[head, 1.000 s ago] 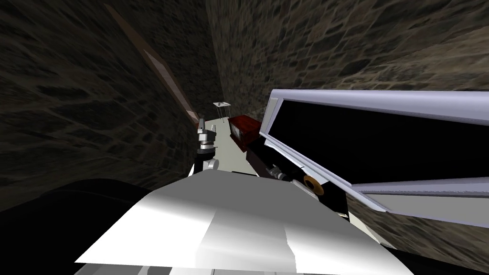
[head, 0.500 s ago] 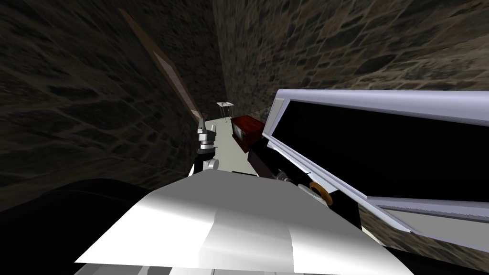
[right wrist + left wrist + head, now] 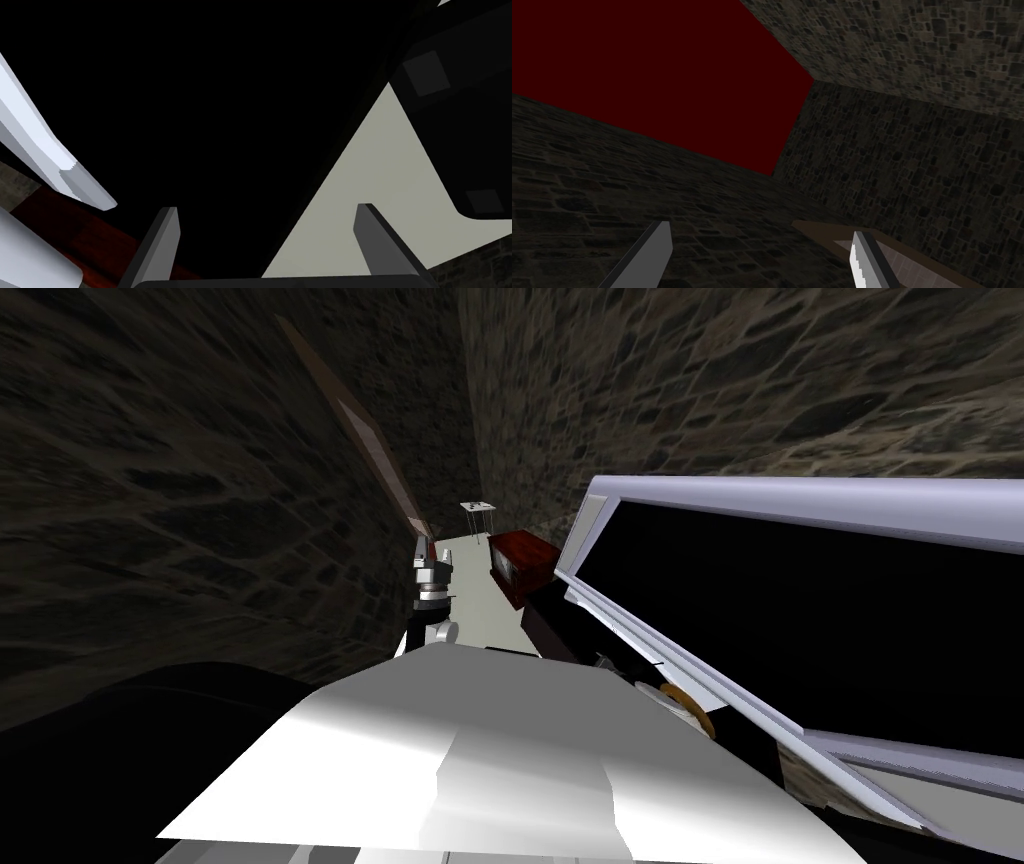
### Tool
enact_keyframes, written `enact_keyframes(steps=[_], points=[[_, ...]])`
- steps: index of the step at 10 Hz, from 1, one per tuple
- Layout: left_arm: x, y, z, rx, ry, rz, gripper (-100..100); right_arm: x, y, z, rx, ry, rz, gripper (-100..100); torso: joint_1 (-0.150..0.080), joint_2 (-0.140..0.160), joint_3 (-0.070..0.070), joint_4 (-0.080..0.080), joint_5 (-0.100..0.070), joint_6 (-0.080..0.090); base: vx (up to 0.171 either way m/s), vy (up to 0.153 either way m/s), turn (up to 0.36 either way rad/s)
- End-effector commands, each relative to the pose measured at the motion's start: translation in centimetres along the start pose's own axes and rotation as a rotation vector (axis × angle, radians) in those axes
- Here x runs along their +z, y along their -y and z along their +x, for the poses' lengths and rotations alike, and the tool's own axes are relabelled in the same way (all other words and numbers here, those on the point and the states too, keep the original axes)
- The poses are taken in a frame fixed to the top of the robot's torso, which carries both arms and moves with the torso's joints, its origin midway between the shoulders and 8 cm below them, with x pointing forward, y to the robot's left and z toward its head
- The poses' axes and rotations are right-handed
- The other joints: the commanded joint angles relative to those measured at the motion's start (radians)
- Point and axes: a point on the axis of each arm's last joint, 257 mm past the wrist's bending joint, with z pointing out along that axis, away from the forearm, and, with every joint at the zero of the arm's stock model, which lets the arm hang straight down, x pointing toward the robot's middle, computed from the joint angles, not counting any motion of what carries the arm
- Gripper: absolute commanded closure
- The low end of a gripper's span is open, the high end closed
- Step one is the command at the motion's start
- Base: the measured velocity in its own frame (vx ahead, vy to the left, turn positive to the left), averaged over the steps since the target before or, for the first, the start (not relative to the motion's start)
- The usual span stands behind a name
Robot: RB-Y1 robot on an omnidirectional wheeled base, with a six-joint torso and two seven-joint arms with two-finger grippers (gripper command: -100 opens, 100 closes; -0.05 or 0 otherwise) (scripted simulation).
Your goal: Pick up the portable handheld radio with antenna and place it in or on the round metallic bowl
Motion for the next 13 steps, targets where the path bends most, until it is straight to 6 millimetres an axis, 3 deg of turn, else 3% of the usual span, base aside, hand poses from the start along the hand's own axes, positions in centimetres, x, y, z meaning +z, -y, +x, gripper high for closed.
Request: enact_keyframes(steps=[1, 2, 4, 5, 7, 8, 9, 10, 11, 12, 13], points=[[0.0, 0.0, 0.0, 0.000, 0.000, 0.000, 0, -0.8, 1.0, 4.1, -0.101, -0.092, 0.010, -100, 0.000, 0.000, 0.000, 0.000, 0.000, 0.000, 0.073, 0.006, 0.126], [0.0, 0.0, 0.0, 0.000, 0.000, 0.000, 0, -0.9, 1.1, 4.8, -0.103, -0.107, 0.010, -100, 0.000, -0.001, -0.001, 0.000, 0.000, 0.000, 0.060, 0.001, 0.070], [0.0, 0.0, 0.0, 0.000, 0.000, 0.000, 0, -2.5, 1.9, 10.4, -0.216, -0.232, 0.011, -100, -0.001, -0.001, 0.000, 0.000, 0.000, 0.000, 0.059, -0.004, 0.112], [0.0, 0.0, 0.0, 0.000, 0.000, 0.000, 0, -2.5, 1.9, 10.4, -0.223, -0.234, 0.010, -100, -0.001, -0.001, 0.000, 0.000, 0.000, 0.000, 0.046, -0.007, 0.030], [0.0, 0.0, 0.0, 0.000, 0.000, 0.000, 0, -4.4, 2.6, 15.2, -0.328, -0.346, 0.001, -100, -0.001, 0.000, 0.000, 0.000, 0.000, 0.000, 0.058, -0.009, 0.090], [0.0, 0.0, 0.0, 0.000, 0.000, 0.000, 0, -4.4, 2.6, 15.2, -0.328, -0.346, 0.001, -100, -0.001, -0.001, -0.001, 0.000, 0.000, 0.000, 0.044, -0.017, 0.028], [0.0, 0.0, 0.0, 0.000, 0.000, 0.000, 0, -5.5, 2.8, 17.4, -0.375, -0.397, -0.006, -100, -0.001, 0.000, 0.000, 0.000, 0.000, 0.000, 0.042, -0.012, 0.042], [0.0, 0.0, 0.0, 0.000, 0.000, 0.000, 0, -5.5, 2.8, 17.4, -0.375, -0.397, -0.006, -100, -0.001, 0.000, 0.000, 0.000, 0.000, 0.000, 0.034, -0.009, 0.029], [0.0, 0.0, 0.0, 0.000, 0.000, 0.000, 0, -6.5, 3.1, 19.3, -0.418, -0.444, -0.014, -100, -0.001, 0.001, 0.000, 0.000, 0.000, 0.000, 0.039, -0.018, 0.045], [0.0, 0.0, 0.0, 0.000, 0.000, 0.000, 0, -6.5, 3.1, 19.3, -0.418, -0.444, -0.014, -100, -0.001, 0.001, 0.000, 0.000, 0.000, 0.000, 0.032, -0.016, 0.029], [0.0, 0.0, 0.0, 0.000, 0.000, 0.000, 0, -7.5, 3.2, 21.0, -0.458, -0.487, -0.023, -100, -0.001, 0.001, 0.001, 0.000, -0.001, 0.000, 0.037, -0.008, 0.051]])
